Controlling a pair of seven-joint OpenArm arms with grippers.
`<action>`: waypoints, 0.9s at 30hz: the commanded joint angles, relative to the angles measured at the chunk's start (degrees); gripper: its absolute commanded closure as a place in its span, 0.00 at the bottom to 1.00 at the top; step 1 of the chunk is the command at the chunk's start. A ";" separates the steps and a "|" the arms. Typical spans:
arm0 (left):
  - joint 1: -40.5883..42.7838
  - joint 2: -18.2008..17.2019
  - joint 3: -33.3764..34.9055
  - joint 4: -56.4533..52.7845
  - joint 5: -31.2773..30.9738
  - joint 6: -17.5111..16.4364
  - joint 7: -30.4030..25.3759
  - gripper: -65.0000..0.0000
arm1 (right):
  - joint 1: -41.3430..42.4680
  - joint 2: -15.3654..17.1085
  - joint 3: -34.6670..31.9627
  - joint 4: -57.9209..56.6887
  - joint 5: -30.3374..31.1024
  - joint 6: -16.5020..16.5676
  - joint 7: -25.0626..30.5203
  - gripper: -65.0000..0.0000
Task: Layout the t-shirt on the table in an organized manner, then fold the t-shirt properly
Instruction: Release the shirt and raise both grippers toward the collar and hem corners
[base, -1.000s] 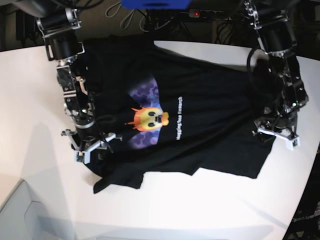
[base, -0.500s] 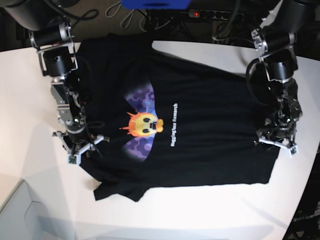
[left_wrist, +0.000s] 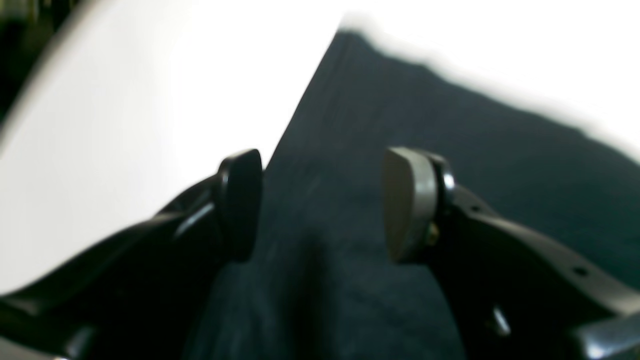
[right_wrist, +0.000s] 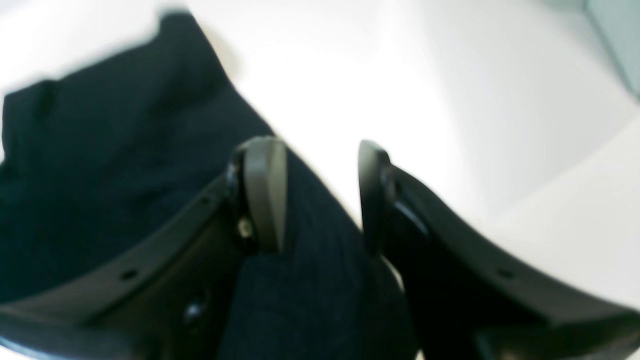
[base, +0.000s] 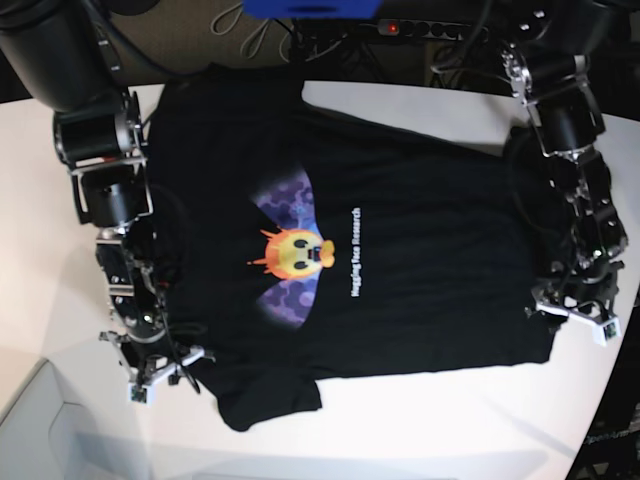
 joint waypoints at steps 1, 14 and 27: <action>0.33 -0.48 -0.16 3.49 -0.22 -0.11 -0.29 0.43 | 1.18 0.71 0.20 2.90 -0.05 -0.42 1.24 0.67; 28.29 3.56 -4.20 40.41 -0.22 -0.20 15.88 0.43 | -25.46 0.18 6.97 37.27 0.13 -0.42 -6.41 0.67; 46.22 8.48 -9.30 44.63 -0.22 -0.29 17.55 0.37 | -46.20 -6.59 8.91 51.86 0.13 -0.42 -6.50 0.67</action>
